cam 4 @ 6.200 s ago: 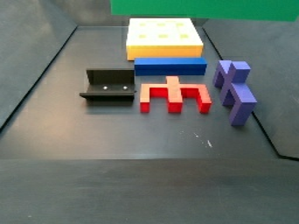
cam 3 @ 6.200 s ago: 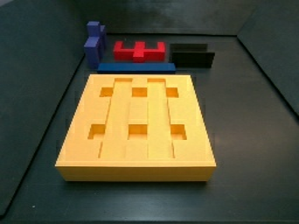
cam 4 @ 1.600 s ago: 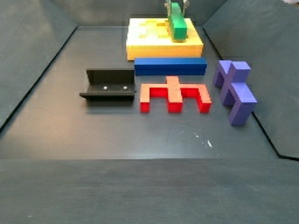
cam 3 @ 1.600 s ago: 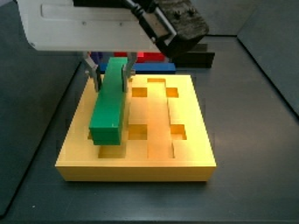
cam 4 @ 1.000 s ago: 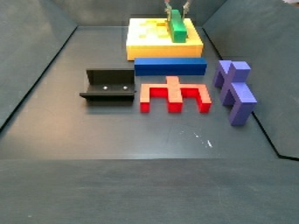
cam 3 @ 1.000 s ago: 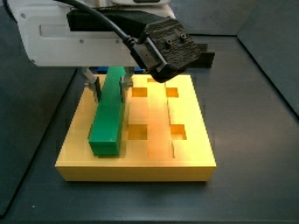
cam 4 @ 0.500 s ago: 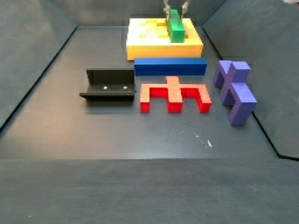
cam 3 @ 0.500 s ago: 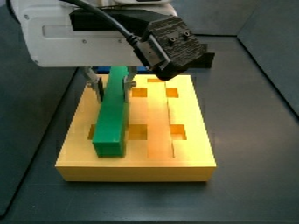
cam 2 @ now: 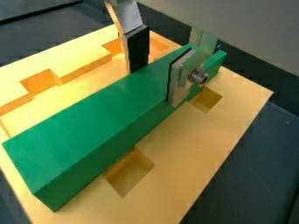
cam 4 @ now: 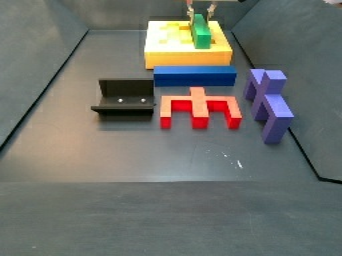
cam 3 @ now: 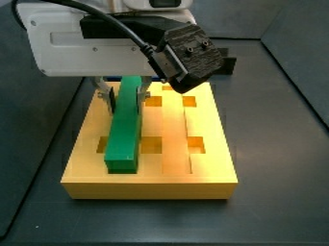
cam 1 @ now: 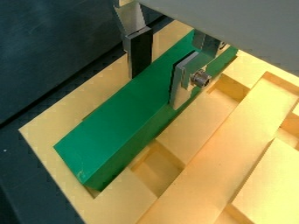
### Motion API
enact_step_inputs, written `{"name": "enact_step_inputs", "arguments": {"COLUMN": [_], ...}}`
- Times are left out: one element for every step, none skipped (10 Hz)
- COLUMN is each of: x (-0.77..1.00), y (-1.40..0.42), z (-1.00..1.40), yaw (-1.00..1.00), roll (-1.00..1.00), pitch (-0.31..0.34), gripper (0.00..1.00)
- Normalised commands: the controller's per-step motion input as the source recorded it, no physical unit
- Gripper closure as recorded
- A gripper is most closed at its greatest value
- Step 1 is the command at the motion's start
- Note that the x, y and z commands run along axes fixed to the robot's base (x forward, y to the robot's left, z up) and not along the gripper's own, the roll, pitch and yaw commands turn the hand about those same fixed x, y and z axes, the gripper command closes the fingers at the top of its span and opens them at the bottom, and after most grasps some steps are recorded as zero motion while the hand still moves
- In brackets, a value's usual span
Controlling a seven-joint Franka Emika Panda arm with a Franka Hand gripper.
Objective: Pick up the green object. Move up. Move to above the board. Insert the green object.
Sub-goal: Insert the green object.
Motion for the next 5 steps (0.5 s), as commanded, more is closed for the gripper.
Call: {"name": "enact_step_inputs", "arguments": {"x": [0.11,0.12,0.03,0.00,0.00], "y": [-0.30,-0.19,0.00,0.00,0.00], "z": [-0.17,-0.23,-0.35,-0.39,-0.17], "yaw": [0.00,0.00,-0.04,-0.03,0.00], "roll": [0.00,0.00,-0.02,-0.05,0.00], "pitch": [-0.033,-0.049,-0.114,-0.139,-0.036], "gripper": [1.00,1.00,1.00,1.00,1.00]}}
